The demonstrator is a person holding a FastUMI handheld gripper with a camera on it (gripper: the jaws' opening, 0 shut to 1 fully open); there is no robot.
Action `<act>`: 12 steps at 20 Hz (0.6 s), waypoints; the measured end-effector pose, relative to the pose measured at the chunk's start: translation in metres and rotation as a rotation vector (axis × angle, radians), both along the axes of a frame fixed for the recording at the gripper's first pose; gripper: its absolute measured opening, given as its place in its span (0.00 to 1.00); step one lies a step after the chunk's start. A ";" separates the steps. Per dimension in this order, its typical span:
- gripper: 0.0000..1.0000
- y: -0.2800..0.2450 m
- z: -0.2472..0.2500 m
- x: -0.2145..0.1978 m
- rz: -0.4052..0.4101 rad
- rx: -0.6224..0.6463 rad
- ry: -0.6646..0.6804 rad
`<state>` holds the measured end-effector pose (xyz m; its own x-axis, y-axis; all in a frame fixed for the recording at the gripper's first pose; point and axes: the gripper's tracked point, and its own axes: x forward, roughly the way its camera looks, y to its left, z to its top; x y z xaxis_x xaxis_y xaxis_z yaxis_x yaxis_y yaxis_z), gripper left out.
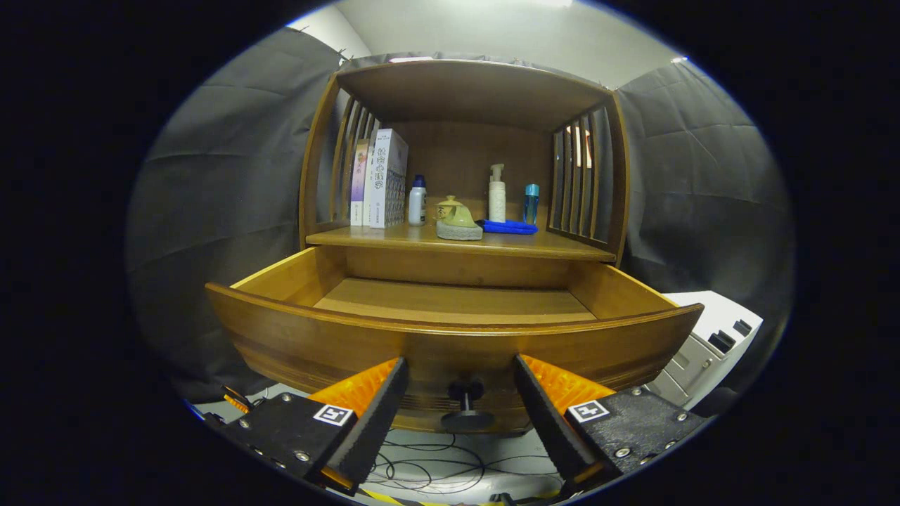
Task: Pull open the drawer, take out the items inside it, and place them on the countertop above the cabinet.
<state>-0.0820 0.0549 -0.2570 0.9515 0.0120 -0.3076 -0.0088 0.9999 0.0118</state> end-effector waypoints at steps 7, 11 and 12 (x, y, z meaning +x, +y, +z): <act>0.95 0.000 0.002 0.041 0.002 0.017 -0.008; 0.95 -0.003 -0.005 0.077 0.000 0.013 -0.003; 0.95 -0.003 -0.012 0.082 -0.001 0.004 0.010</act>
